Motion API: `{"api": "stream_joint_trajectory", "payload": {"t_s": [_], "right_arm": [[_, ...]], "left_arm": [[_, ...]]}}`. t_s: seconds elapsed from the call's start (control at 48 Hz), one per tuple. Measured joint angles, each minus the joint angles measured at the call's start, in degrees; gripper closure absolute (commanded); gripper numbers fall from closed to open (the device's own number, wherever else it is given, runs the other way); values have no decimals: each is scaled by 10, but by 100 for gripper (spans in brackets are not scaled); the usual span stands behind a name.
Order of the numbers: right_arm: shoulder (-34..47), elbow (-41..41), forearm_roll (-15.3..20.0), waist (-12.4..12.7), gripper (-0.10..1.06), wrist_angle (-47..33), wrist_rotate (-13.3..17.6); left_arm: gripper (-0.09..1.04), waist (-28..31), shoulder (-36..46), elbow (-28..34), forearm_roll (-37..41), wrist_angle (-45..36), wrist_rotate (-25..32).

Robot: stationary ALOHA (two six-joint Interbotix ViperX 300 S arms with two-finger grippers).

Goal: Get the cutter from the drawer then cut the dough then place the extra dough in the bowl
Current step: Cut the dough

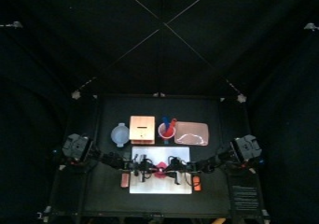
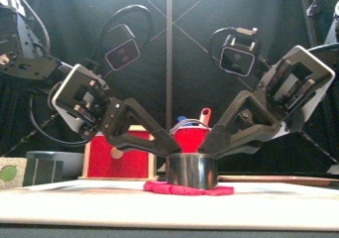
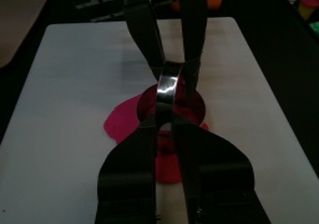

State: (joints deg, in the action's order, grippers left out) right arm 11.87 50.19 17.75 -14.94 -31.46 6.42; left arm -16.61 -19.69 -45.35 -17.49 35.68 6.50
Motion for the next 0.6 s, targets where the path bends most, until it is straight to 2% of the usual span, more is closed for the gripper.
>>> {"api": "stream_joint_trajectory", "payload": {"t_s": [0.604], "right_arm": [[6, -4, 1, -1, 40, 15, 0]], "left_arm": [[52, -3, 0, 8, 0, -36, 2]]}}
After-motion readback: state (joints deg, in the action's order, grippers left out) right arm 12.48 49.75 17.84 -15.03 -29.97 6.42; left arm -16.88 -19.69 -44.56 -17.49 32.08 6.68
